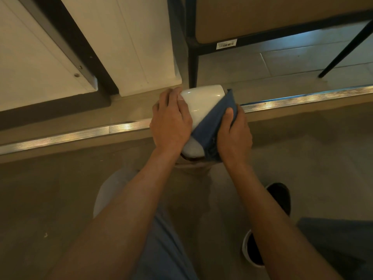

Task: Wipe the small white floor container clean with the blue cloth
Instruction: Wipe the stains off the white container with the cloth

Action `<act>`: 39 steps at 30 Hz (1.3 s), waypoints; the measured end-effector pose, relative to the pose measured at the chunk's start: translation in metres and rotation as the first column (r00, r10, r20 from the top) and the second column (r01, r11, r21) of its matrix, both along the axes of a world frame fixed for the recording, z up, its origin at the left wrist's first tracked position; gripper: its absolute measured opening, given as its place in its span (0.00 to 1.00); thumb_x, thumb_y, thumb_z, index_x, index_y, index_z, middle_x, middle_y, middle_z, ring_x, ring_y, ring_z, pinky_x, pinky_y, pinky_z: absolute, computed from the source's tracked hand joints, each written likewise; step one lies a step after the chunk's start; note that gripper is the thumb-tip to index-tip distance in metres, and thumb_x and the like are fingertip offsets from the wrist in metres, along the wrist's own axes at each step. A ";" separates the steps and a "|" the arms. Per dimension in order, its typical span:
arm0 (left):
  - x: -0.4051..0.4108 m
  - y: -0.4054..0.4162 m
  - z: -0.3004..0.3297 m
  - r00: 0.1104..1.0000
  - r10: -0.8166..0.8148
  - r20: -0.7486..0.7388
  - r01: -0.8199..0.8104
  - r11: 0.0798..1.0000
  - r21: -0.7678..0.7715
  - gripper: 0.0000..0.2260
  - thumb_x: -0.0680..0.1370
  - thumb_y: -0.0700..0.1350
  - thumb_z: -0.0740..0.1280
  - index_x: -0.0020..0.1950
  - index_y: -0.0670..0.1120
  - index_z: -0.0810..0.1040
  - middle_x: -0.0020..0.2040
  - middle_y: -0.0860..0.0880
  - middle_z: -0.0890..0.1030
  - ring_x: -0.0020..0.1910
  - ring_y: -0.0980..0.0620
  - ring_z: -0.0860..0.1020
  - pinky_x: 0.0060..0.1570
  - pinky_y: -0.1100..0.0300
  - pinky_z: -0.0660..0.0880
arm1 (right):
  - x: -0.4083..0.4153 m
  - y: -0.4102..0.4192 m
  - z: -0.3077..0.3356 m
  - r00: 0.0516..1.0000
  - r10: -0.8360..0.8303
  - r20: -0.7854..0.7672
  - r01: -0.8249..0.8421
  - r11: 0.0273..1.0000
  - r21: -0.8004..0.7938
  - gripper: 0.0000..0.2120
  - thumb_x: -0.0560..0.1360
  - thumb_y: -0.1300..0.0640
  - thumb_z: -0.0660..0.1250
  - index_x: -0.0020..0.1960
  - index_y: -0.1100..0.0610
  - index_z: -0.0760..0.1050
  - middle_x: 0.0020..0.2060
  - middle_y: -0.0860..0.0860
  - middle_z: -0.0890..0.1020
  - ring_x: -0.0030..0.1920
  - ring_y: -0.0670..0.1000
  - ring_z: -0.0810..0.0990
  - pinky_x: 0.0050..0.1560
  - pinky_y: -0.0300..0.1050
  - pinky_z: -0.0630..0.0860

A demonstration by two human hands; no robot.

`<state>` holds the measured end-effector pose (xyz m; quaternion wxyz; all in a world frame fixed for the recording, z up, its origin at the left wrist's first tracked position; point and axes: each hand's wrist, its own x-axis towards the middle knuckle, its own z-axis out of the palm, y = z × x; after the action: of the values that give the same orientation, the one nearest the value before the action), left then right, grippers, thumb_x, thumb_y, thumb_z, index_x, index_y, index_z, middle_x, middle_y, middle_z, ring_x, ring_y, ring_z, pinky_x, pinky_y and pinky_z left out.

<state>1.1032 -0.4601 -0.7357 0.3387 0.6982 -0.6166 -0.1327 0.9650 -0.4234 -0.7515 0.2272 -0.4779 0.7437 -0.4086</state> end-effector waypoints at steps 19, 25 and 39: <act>-0.001 0.000 -0.002 0.999 0.023 -0.038 -0.023 1.000 -0.005 0.17 0.85 0.52 0.53 0.70 0.50 0.72 0.69 0.49 0.73 0.62 0.47 0.73 0.53 0.55 0.72 | -0.013 -0.017 0.005 0.988 0.146 0.041 -0.144 0.988 -0.053 0.24 0.84 0.42 0.54 0.76 0.51 0.64 0.70 0.52 0.73 0.67 0.50 0.73 0.63 0.44 0.70; -0.003 0.003 0.001 1.000 0.008 -0.020 -0.008 1.000 0.004 0.19 0.84 0.52 0.52 0.71 0.49 0.72 0.69 0.47 0.73 0.64 0.45 0.73 0.55 0.54 0.72 | -0.013 -0.025 0.011 0.991 0.131 0.015 -0.132 0.991 0.009 0.25 0.83 0.41 0.50 0.75 0.53 0.65 0.67 0.53 0.75 0.65 0.53 0.75 0.62 0.53 0.74; -0.004 0.000 -0.001 0.998 0.039 -0.054 -0.040 0.999 -0.012 0.17 0.84 0.50 0.54 0.70 0.50 0.73 0.68 0.48 0.73 0.62 0.46 0.74 0.54 0.53 0.74 | -0.014 -0.069 0.026 0.851 0.406 -0.334 -0.430 0.903 0.000 0.19 0.84 0.47 0.53 0.67 0.55 0.73 0.62 0.53 0.77 0.60 0.52 0.76 0.57 0.42 0.69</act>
<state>1.0987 -0.4600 -0.7372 0.3622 0.7042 -0.5942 -0.1405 0.9509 -0.4921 -0.7254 0.1665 -0.6971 0.6332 -0.2922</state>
